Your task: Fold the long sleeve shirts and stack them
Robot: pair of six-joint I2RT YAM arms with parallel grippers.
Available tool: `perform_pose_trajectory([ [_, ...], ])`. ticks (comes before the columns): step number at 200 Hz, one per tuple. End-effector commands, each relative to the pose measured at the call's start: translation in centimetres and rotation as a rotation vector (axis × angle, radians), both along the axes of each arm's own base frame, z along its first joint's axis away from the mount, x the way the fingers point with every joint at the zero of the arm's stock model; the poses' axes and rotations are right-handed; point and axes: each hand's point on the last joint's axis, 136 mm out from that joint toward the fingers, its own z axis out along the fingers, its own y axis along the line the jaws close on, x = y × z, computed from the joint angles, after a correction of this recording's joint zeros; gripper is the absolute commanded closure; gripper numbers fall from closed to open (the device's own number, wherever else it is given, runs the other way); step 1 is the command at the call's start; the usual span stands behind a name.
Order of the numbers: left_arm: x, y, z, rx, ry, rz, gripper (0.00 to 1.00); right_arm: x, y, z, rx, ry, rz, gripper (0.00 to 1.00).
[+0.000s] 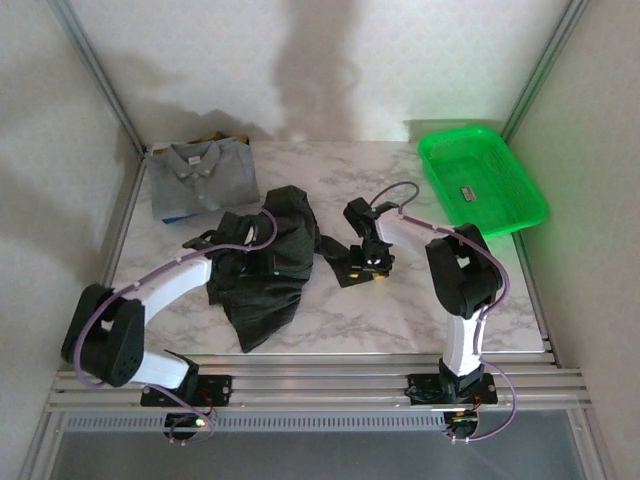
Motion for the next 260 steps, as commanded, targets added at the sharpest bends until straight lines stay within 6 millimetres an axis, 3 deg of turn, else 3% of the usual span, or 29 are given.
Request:
perform_pose_trajectory([
  [1,0.9,-0.1,-1.3,0.019,-0.003,-0.025,0.43,0.2,-0.3,-0.3,-0.076,-0.001,0.010,0.52],
  [18,1.4,0.2,-2.0,0.050,-0.003,-0.020,0.56,0.8,-0.6,-0.3,-0.103,-0.023,-0.011,0.63],
  [35,1.7,0.2,-2.0,0.052,0.001,-0.027,0.78,1.4,-0.7,-0.3,-0.118,-0.038,-0.025,0.79],
  [52,2.3,-0.1,-0.6,0.038,-0.026,-0.026,0.99,2.3,-0.4,0.3,-0.112,-0.073,-0.042,0.96],
  [66,3.2,0.2,1.8,0.045,-0.083,-0.001,1.00,3.5,0.0,2.3,-0.079,-0.160,-0.067,1.00],
  [80,4.0,1.0,5.1,0.058,-0.158,0.038,1.00,4.8,0.2,5.7,-0.032,-0.277,-0.092,1.00],
  [106,5.1,3.2,12.4,0.055,-0.312,0.119,1.00,7.1,-0.5,14.2,0.070,-0.476,-0.136,1.00],
  [137,5.9,6.7,21.7,0.043,-0.487,0.217,1.00,9.6,-3.8,26.5,0.243,-0.715,-0.235,1.00],
  [151,6.3,8.0,25.3,0.038,-0.550,0.250,1.00,10.5,-5.7,32.2,0.307,-0.827,-0.266,1.00],
  [170,7.1,9.3,29.7,0.039,-0.626,0.278,1.00,11.1,-8.6,38.6,0.364,-0.937,-0.310,1.00],
  [190,7.8,10.9,33.2,0.042,-0.686,0.314,1.00,11.4,-11.6,43.2,0.402,-1.023,-0.362,1.00],
  [209,8.6,12.5,35.4,0.050,-0.728,0.343,1.00,11.3,-14.3,46.0,0.432,-1.085,-0.424,1.00],
  [236,9.0,13.9,37.7,0.055,-0.774,0.378,1.00,10.9,-16.9,48.3,0.506,-1.128,-0.478,1.00],
  [260,9.0,14.3,38.6,0.033,-0.808,0.392,0.99,10.0,-17.0,49.7,0.588,-1.164,-0.432,1.00],
])
